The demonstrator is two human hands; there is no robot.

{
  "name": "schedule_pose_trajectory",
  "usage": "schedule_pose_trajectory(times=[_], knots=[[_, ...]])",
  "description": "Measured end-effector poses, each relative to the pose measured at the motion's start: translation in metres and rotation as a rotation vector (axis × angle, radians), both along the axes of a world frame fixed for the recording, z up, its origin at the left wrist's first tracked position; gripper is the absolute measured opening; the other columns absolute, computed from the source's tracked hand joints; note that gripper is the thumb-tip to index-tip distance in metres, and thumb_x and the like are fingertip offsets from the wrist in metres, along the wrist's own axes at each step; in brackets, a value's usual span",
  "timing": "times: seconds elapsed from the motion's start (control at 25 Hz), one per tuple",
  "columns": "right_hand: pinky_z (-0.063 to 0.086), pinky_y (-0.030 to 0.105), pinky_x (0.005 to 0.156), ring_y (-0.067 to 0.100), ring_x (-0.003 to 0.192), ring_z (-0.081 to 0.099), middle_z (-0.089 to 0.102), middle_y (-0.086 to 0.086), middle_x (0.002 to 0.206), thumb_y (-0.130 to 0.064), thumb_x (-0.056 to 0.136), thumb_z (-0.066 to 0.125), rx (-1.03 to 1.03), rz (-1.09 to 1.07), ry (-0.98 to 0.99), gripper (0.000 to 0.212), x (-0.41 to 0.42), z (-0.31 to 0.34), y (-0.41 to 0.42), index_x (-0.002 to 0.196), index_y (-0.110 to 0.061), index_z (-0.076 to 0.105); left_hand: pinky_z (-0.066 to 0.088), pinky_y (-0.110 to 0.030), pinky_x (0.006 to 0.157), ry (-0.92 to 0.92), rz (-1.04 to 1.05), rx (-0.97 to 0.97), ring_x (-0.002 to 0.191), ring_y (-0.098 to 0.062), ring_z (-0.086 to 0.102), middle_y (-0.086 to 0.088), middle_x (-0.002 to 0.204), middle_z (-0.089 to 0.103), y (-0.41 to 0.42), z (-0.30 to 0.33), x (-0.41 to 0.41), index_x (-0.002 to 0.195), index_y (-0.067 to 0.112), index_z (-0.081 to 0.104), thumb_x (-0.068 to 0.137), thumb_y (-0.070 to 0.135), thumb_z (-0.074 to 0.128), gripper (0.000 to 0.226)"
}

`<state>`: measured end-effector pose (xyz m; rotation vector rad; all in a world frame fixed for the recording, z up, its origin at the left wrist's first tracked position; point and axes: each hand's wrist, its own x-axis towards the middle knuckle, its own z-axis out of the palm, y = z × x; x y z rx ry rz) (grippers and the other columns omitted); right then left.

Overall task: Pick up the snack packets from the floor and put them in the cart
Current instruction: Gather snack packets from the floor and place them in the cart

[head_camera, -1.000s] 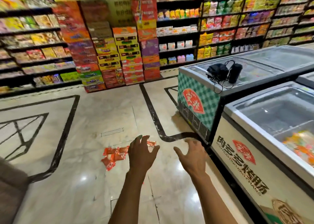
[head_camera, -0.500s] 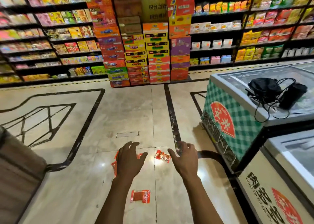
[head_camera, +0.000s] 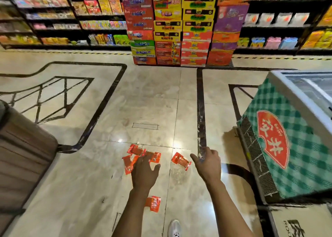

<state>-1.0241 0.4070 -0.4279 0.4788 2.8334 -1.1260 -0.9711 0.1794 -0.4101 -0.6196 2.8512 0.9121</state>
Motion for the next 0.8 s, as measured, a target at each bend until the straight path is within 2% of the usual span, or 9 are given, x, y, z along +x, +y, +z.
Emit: schedule_pose_trajectory(times=[0.2, 0.36, 0.52, 0.68, 0.8], knots=[[0.051, 0.043, 0.094, 0.035, 0.114, 0.057, 0.057, 0.013, 0.127, -0.053, 0.081, 0.073, 0.035, 0.096, -0.114, 0.056, -0.084, -0.052, 0.008, 0.125, -0.021, 0.061, 0.046, -0.043, 0.104, -0.156, 0.153, 0.002, 0.13, -0.029, 0.051, -0.003, 0.146, 0.051, 0.0, -0.057, -0.045, 0.139, 0.023, 0.054, 0.09, 0.046, 0.065, 0.055], [0.05, 0.044, 0.094, 0.04, 0.114, 0.059, 0.062, 0.02, 0.119, -0.051, 0.083, 0.073, 0.115, 0.223, -0.19, 0.056, -0.138, -0.146, 0.012, 0.125, -0.015, 0.063, 0.047, -0.043, 0.101, -0.262, 0.288, 0.004, 0.127, -0.03, 0.053, -0.005, 0.143, 0.053, 0.002, -0.15, -0.063, 0.138, 0.021, 0.055, 0.089, 0.044, 0.065, 0.054], [0.05, 0.045, 0.091, 0.04, 0.113, 0.06, 0.061, 0.021, 0.121, -0.049, 0.083, 0.075, 0.212, 0.373, -0.285, 0.056, -0.181, -0.303, 0.001, 0.127, -0.016, 0.063, 0.048, -0.042, 0.102, -0.408, 0.421, 0.027, 0.127, -0.03, 0.054, -0.004, 0.143, 0.053, -0.012, -0.308, -0.061, 0.14, 0.023, 0.054, 0.088, 0.043, 0.063, 0.056], [0.049, 0.047, 0.093, 0.044, 0.113, 0.058, 0.06, 0.023, 0.122, -0.046, 0.082, 0.076, 0.276, 0.479, -0.346, 0.056, -0.222, -0.481, -0.014, 0.128, -0.016, 0.062, 0.053, -0.044, 0.096, -0.539, 0.504, 0.009, 0.122, -0.031, 0.057, -0.004, 0.14, 0.054, -0.041, -0.485, -0.044, 0.142, 0.027, 0.049, 0.087, 0.05, 0.061, 0.061], [0.051, 0.048, 0.093, 0.046, 0.108, 0.06, 0.06, 0.026, 0.118, -0.041, 0.082, 0.076, 0.312, 0.545, -0.381, 0.054, -0.254, -0.622, -0.02, 0.128, -0.014, 0.064, 0.054, -0.045, 0.092, -0.615, 0.578, 0.036, 0.115, -0.036, 0.06, -0.01, 0.134, 0.055, -0.06, -0.625, -0.026, 0.148, 0.03, 0.04, 0.088, 0.049, 0.063, 0.067]])
